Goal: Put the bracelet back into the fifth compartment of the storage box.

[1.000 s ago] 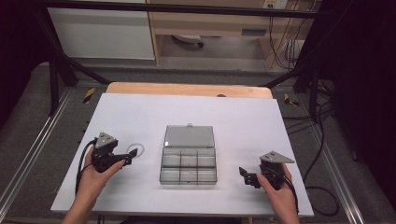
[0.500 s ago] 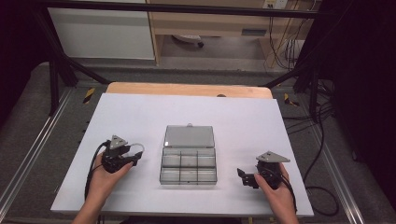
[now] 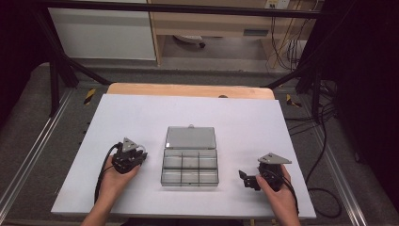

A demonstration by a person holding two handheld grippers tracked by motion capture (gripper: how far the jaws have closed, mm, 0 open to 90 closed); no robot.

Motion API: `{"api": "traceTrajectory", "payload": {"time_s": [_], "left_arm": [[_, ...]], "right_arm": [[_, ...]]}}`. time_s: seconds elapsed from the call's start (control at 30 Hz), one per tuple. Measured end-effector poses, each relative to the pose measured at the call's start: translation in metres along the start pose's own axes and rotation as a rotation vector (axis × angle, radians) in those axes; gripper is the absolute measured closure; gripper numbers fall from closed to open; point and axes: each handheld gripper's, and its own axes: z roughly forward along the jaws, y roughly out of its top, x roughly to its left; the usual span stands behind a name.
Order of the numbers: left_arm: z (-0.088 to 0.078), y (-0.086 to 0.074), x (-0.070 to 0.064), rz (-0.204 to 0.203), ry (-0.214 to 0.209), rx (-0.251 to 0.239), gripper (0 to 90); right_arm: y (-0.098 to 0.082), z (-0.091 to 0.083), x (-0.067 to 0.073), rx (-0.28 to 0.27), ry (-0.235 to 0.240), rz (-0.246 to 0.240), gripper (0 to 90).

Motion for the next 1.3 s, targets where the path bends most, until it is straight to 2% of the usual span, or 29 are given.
{"api": "traceTrajectory", "payload": {"time_s": [0.1, 0.2, 0.3, 0.4, 0.53, 0.67, 0.73, 0.77, 0.83, 1.0, 1.1, 1.3], "left_arm": [[0.0, -0.002, 0.006, 0.014, -0.01, -0.014, 83.8], [0.0, -0.002, 0.008, 0.013, -0.021, -0.015, 85.8], [0.0, -0.003, 0.012, -0.017, -0.047, -0.022, 86.7], [-0.002, -0.003, 0.013, -0.024, -0.055, -0.024, 87.1], [-0.01, -0.001, 0.015, -0.06, -0.083, -0.069, 87.4], [-0.017, 0.001, 0.014, -0.075, -0.097, -0.095, 87.5], [-0.025, 0.004, 0.012, -0.095, -0.117, -0.136, 87.5], [-0.025, 0.004, 0.012, -0.095, -0.117, -0.136, 87.5], [-0.032, 0.006, 0.01, -0.111, -0.134, -0.171, 87.5], [-0.041, 0.01, 0.009, -0.13, -0.155, -0.215, 87.6], [-0.051, 0.014, 0.008, -0.148, -0.183, -0.266, 87.6], [-0.06, 0.02, 0.002, -0.135, -0.19, -0.3, 87.6]], "right_arm": [[-0.001, 0.0, 0.002, -0.003, -0.004, 0.005, 5.1], [0.0, 0.001, 0.003, 0.0, -0.005, 0.0, 5.1], [0.001, 0.002, 0.003, 0.0, -0.005, -0.001, 5.1], [0.001, 0.001, 0.004, 0.007, -0.003, -0.005, 5.1], [0.0, 0.001, 0.004, 0.004, -0.002, -0.001, 5.0], [0.001, 0.001, 0.005, -0.001, 0.002, -0.002, 5.0], [0.001, 0.001, 0.006, 0.002, 0.003, -0.006, 5.1], [0.001, 0.002, 0.006, 0.003, 0.004, -0.005, 5.0], [0.0, 0.002, 0.006, 0.009, 0.004, -0.006, 5.1], [0.0, 0.001, 0.007, 0.008, 0.004, 0.002, 5.1], [0.001, 0.002, 0.008, 0.007, 0.006, -0.004, 5.3], [0.002, 0.003, 0.01, 0.012, 0.015, -0.012, 5.3]]}}
